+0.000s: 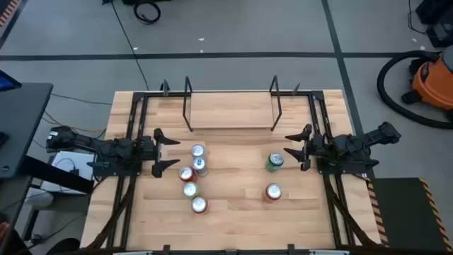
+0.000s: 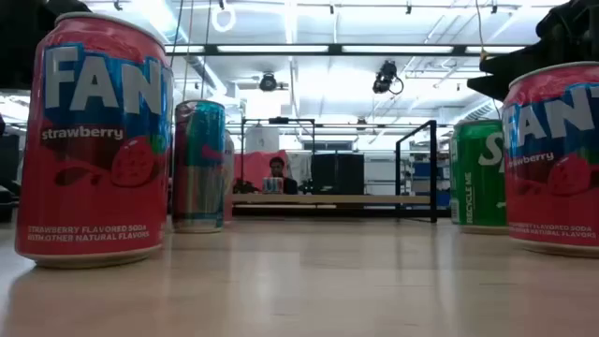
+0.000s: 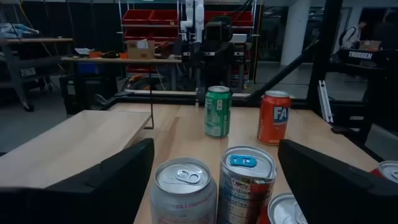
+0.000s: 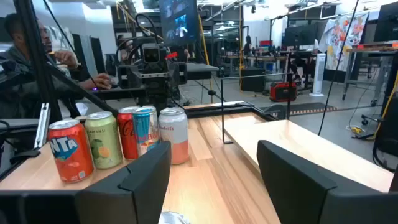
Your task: Place canned beverage on shelf
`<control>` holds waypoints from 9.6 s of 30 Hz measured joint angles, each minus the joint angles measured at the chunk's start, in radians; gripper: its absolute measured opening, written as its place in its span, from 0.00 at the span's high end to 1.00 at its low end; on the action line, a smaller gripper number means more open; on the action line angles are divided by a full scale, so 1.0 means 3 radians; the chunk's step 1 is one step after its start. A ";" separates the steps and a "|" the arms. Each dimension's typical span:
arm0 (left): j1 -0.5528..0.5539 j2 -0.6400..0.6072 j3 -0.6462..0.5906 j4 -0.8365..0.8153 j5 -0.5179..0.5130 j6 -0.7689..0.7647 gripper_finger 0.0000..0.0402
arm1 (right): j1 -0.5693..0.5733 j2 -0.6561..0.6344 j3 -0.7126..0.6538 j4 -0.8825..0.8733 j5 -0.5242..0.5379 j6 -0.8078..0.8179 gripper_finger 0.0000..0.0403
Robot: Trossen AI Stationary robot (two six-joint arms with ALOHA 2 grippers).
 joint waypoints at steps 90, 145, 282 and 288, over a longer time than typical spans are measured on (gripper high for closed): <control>0.0004 0.0001 0.0000 0.0096 -0.0029 -0.1036 0.12 | -0.0001 -0.0001 0.0000 0.0001 0.0001 0.0001 0.38; 0.0061 0.0304 0.0189 0.1514 -0.0247 -0.0251 0.12 | -0.0027 0.0239 0.0012 0.0725 0.0196 -0.0091 0.40; 0.0261 0.2442 0.2003 0.0320 0.0201 0.0255 0.12 | -0.0978 0.5161 0.3423 -0.3615 -0.1977 0.2498 0.20; 0.0261 0.2442 0.2003 0.0319 0.0201 0.0255 0.12 | -0.1072 0.5160 0.3618 -0.3628 -0.1947 0.2408 0.20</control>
